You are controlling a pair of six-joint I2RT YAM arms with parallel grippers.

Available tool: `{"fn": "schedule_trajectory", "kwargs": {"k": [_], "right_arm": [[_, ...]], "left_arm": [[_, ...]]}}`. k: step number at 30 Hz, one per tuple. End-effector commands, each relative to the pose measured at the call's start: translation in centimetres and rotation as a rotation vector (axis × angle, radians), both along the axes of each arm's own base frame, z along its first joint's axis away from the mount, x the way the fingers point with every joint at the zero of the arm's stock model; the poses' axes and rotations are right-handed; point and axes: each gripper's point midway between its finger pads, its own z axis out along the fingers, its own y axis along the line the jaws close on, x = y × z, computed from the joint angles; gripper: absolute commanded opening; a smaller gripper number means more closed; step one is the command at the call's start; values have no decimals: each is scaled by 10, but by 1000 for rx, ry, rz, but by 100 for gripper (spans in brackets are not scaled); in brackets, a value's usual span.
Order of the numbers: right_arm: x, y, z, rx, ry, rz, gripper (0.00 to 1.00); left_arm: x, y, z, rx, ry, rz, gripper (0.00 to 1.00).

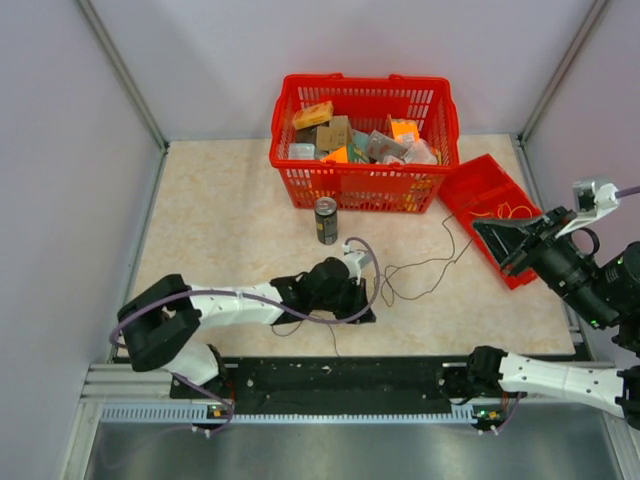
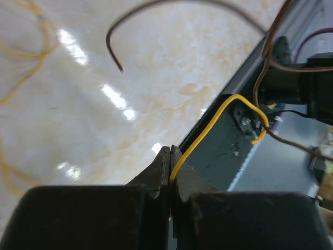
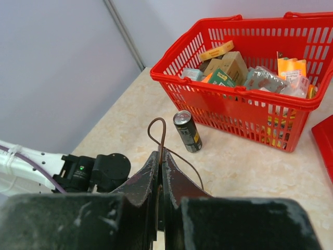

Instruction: Untangle the cables

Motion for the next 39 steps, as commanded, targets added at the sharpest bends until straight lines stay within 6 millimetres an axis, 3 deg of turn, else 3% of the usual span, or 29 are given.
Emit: {"fn": "schedule_trajectory", "kwargs": {"k": [1, 7, 10, 13, 17, 22, 28, 33, 36, 39], "right_arm": [[4, -16, 4, 28, -12, -63, 0], [8, -60, 5, 82, -21, -214, 0], [7, -78, 4, 94, -30, -263, 0], [8, -87, 0, 97, -32, -295, 0], [15, -76, -14, 42, -13, -315, 0], [32, -77, -42, -101, 25, -457, 0], [33, -75, -47, -104, 42, -462, 0], [35, -35, -71, -127, 88, -351, 0], [37, 2, -102, -176, 147, -264, 0], [42, 23, -140, -244, 215, -252, 0]], "left_arm": [[25, 50, -8, 198, -73, 217, 0], [47, 154, -17, 289, -39, 568, 0], [53, 192, -16, 257, -31, 694, 0], [59, 217, 2, 206, -84, 791, 0], [66, 234, 31, 179, -163, 854, 0], [70, 258, 48, 255, -212, 931, 0], [71, 266, 64, 229, -240, 965, 0], [80, 267, 90, 197, -304, 982, 0], [86, 268, 105, 219, -329, 985, 0], [87, 261, 104, 225, -315, 959, 0]]}}
